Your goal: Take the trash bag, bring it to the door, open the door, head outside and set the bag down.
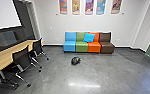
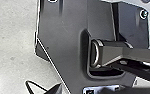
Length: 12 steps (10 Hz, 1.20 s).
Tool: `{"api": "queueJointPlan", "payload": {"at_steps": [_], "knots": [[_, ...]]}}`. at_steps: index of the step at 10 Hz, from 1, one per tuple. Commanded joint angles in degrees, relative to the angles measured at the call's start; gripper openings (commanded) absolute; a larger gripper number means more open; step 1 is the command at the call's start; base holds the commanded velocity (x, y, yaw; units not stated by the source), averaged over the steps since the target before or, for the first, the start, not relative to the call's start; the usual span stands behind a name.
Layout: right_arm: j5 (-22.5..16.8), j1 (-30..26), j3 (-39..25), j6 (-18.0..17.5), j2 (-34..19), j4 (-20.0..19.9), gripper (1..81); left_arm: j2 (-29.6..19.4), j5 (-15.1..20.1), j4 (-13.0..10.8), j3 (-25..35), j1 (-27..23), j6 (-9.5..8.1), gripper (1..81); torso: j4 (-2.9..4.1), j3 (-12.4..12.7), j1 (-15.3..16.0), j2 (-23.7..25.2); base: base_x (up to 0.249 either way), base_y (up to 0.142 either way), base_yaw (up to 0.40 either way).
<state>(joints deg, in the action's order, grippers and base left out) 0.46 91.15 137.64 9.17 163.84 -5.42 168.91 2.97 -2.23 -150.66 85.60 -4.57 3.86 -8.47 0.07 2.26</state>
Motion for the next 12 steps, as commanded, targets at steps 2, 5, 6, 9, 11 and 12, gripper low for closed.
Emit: {"api": "queueJointPlan", "payload": {"at_steps": [2, 5, 6, 9, 11, 12], "knots": [[-3.6, -1.4, -0.6, 0.0, -0.5, -0.1, 81.1, -0.2, 3.6, 0.2, 0.2, -2.0, 0.09, 81.1, 0.0, 0.0, 0.0, 0.0, 0.179, 0.0, 0.0], [-3.6, -1.4, -0.6, 0.0, -0.3, 0.0, 81.1, -0.2, 3.6, 0.2, 0.2, -2.0, 0.09, 81.1, 0.0, 0.0, 0.0, 0.0, 0.179, 0.0, 0.0], [-3.6, -1.4, -0.6, 0.0, -0.3, 0.0, 81.1, -0.2, 3.6, 0.2, 0.2, -2.0, 0.09, 81.1, 0.0, 0.0, 0.0, 0.0, 0.179, 0.061, 0.0], [-3.6, -1.5, -0.6, 0.1, -0.3, 0.0, 81.1, -0.2, 3.6, 0.2, 0.2, -2.1, 0.09, 81.1, 0.0, 0.0, 0.0, 0.0, 0.179, 0.08, 0.0], [-3.6, -1.5, -0.6, 0.1, -0.3, 0.0, 81.1, -0.3, 3.6, 0.2, 0.2, -2.1, 0.09, 81.1, 0.0, 0.0, 0.0, 0.0, 0.179, 0.081, 0.0], [-3.6, -1.4, -0.6, 0.1, -0.3, 0.0, 81.1, -0.3, 3.6, 0.2, 0.2, -2.0, 0.09, 81.1, 0.0, 0.0, 0.0, 0.0, 0.179, 0.08, 0.0]]}}
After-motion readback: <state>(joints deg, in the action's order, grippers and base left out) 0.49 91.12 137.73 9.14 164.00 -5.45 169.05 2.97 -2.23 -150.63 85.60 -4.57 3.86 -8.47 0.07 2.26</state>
